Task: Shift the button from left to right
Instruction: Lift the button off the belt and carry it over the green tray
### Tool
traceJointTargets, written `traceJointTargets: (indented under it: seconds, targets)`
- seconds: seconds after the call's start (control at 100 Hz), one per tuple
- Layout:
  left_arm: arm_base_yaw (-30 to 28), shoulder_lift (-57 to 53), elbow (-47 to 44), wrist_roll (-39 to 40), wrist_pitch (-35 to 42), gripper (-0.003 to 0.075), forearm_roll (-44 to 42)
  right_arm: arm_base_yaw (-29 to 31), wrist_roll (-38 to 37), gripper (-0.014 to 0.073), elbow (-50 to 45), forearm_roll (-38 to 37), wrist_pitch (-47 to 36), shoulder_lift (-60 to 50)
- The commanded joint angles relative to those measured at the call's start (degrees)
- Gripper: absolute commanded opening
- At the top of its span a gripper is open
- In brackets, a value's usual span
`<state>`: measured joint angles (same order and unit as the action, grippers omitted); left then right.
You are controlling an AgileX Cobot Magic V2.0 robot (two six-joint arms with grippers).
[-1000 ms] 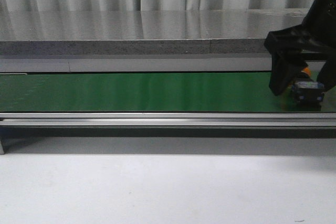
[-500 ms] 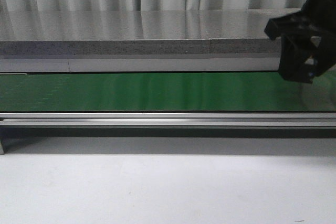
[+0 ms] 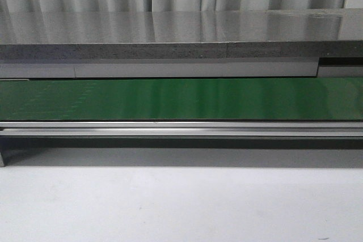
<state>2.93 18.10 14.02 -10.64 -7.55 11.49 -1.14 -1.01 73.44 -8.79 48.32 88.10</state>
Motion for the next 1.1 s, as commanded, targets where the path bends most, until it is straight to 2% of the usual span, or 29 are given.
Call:
traceJointTargets:
  seconds: [0.0,0.23,0.42,0.88,0.97,1.09]
  targets:
    - [0.58,0.48,1.52,-0.12,4.96,0.0005,0.70,4.54,2.27,0.0205,1.94,-1.95,-2.37,-2.45]
    - [0.58,0.48,1.52,-0.12,4.96,0.0005,0.70,16.55,7.94,0.0205,1.94,-1.95,-3.79,-1.25]
    - [0.58,0.48,1.52,-0.12,4.96,0.0005,0.70,22.48,8.53,0.0205,1.94,-1.13,-5.33,2.53]
    - [0.58,0.48,1.52,-0.12,4.96,0.0005,0.70,23.29,8.53,0.0209,1.94,-0.73,-4.73,14.86]
    - [0.58,0.48,1.52,-0.12,4.96,0.0005,0.70,23.29,8.48,0.0253,1.94,-0.73,-4.71,15.78]
    - [0.58,0.48,1.52,-0.12,4.96,0.0005,0.70,23.29,8.43,0.0358,1.94,-0.73,-5.17,15.99]
